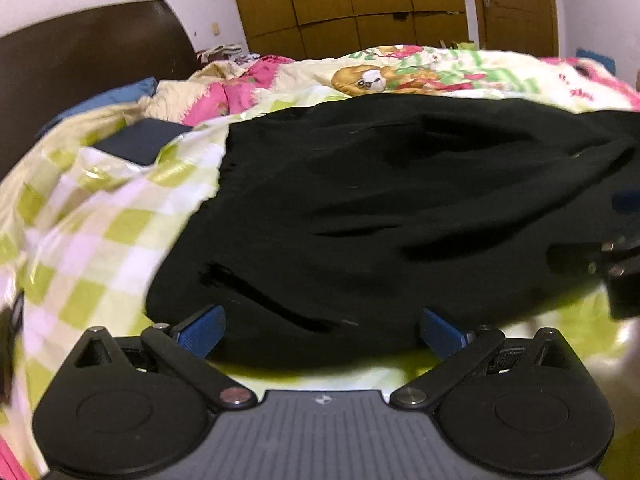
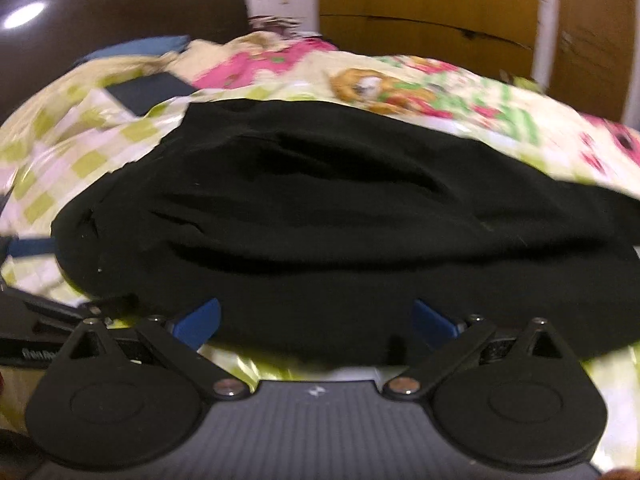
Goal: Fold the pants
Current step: 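Lower both grippers onto the black pants and grasp the waistband edge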
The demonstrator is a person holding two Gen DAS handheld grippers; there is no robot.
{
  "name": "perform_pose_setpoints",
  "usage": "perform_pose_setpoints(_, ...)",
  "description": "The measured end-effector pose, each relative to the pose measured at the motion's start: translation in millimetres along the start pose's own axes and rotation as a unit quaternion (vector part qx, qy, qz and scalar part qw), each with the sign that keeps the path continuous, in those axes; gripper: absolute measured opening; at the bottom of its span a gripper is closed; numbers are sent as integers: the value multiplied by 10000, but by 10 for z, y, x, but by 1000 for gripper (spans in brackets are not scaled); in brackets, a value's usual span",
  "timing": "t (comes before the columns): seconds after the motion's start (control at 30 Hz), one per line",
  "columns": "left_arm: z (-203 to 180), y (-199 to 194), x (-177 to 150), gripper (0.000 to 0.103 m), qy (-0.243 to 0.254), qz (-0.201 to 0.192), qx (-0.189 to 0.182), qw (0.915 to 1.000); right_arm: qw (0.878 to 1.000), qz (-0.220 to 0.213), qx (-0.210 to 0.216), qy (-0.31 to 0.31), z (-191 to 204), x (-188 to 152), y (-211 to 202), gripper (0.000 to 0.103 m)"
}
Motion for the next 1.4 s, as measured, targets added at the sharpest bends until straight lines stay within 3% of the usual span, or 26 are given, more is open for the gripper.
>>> perform_pose_setpoints(0.23, 339, 35, -157, 103, 899, -69, -223, 9957, 9885, 98, 692, -1344, 419, 140, 262, 101)
perform_pose_setpoints(0.33, 444, 11, -158, 103, 836, -124, -434, 9955, 9772, 97, 744, -1988, 612, 84, 316, 100)
perform_pose_setpoints(0.4, 464, 18, -191, 103, 1194, -185, -334, 9921, 9703, 129, 717, -2305, 697, 64, 354, 100)
perform_pose_setpoints(0.5, 554, 100, -220, 103, 1479, -83, -462, 9879, 9673, 307, 845, -2371, 788, 73, 408, 87)
perform_pose_setpoints(0.6, 545, 186, -141, 103, 1658, -132, -440, 9851, 9695, 324, 834, -2280, 874, 105, 507, 83)
perform_pose_setpoints(0.67, 539, 248, -116, 103, 1865, -169, -397, 9815, 9729, 396, 972, -2059, 886, 146, 536, 59)
perform_pose_setpoints(0.7, 541, 293, -83, 103, 1903, -144, -404, 9808, 9751, 434, 970, -1947, 892, 174, 545, 52)
perform_pose_setpoints(0.77, 576, 391, 7, 82, 1776, -35, -556, 9825, 9773, 498, 940, -1834, 915, 228, 561, 27)
perform_pose_setpoints(0.87, 643, 436, 76, 54, 1523, 8, -403, 9875, 9806, 654, 1000, -1556, 966, 284, 551, 19)
perform_pose_setpoints(0.97, 807, 422, 55, 44, 1144, 67, -340, 9928, 9791, 712, 1256, -1434, 1078, 278, 484, 16)
perform_pose_setpoints(1.17, 1174, 348, -57, 41, 791, 222, -3, 9966, 9731, 769, 1775, -1255, 1506, 288, 480, 16)
perform_pose_setpoints(1.2, 1228, 343, -77, 41, 757, 277, 34, 9967, 9726, 800, 1790, -1249, 1583, 300, 495, 18)
perform_pose_setpoints(1.27, 1290, 324, -130, 45, 799, 373, 155, 9960, 9739, 757, 1862, -1055, 1689, 329, 498, 33)
perform_pose_setpoints(1.33, 1296, 273, -179, 46, 848, 425, 310, 9950, 9745, 697, 1981, -792, 1703, 354, 450, 39)
perform_pose_setpoints(1.4, 1299, 148, -234, 46, 757, 375, 393, 9957, 9760, 592, 2026, -539, 1610, 374, 333, 37)
Point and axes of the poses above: each gripper's, at about its wrist camera, not at the fingertips, and y roughly the way its jaws point, z to its left, x to its top, the point moved 1 cm from there along y, roughly the way its jaws point, and after that the axes turned 6 degrees about z, right-handed, at the moved point
